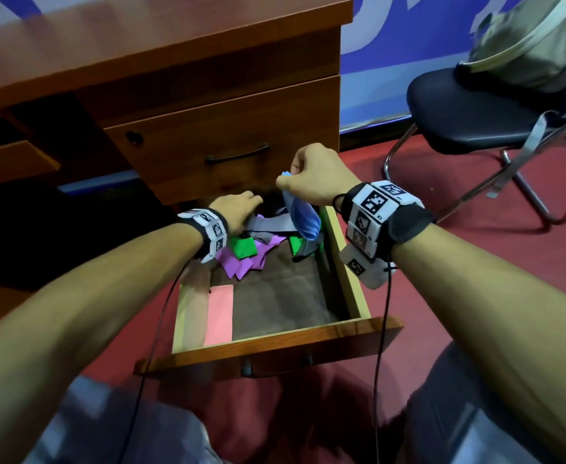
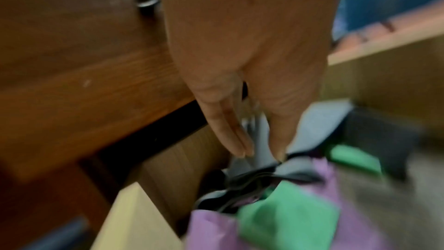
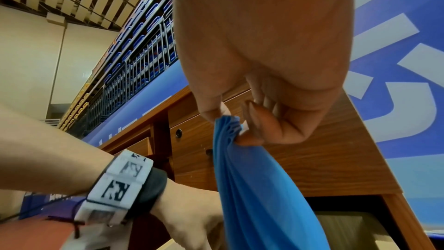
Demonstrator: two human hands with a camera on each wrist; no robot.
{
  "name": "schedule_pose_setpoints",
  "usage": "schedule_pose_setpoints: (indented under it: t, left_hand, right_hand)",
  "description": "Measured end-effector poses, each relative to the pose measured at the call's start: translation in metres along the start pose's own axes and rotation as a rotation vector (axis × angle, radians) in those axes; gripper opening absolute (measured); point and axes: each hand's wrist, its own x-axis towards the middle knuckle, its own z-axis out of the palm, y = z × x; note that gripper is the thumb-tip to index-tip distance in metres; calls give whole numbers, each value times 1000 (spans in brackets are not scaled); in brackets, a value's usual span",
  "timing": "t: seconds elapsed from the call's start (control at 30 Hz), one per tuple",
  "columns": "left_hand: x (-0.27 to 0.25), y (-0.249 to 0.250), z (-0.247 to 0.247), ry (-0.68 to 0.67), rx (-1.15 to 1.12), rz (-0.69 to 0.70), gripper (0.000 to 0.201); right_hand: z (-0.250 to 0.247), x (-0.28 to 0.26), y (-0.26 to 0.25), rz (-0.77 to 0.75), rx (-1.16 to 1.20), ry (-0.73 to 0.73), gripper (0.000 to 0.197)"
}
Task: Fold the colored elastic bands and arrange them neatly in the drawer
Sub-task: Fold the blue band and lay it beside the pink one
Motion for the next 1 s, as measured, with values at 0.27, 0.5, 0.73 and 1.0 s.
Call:
schedule_pose_setpoints:
  t: [0.27,0.5,0.73,1.0]
  left_hand:
    - [-50,19,-17,-186,-880,163,74]
    - [-103,26,-3,-396,-1119,159,44]
    - [-122,22,44,-489,-1370,-193,11]
    - [-92,30,78,-881,-933,-499,23]
  right_hand:
    - [2,-10,-15,-34,-26,-451,23]
    - [13,-6,-32,-110,41,-588,15]
    - [63,12,-6,-186,-313,-465,18]
    - [154,31,25,-235,-583,-686,18]
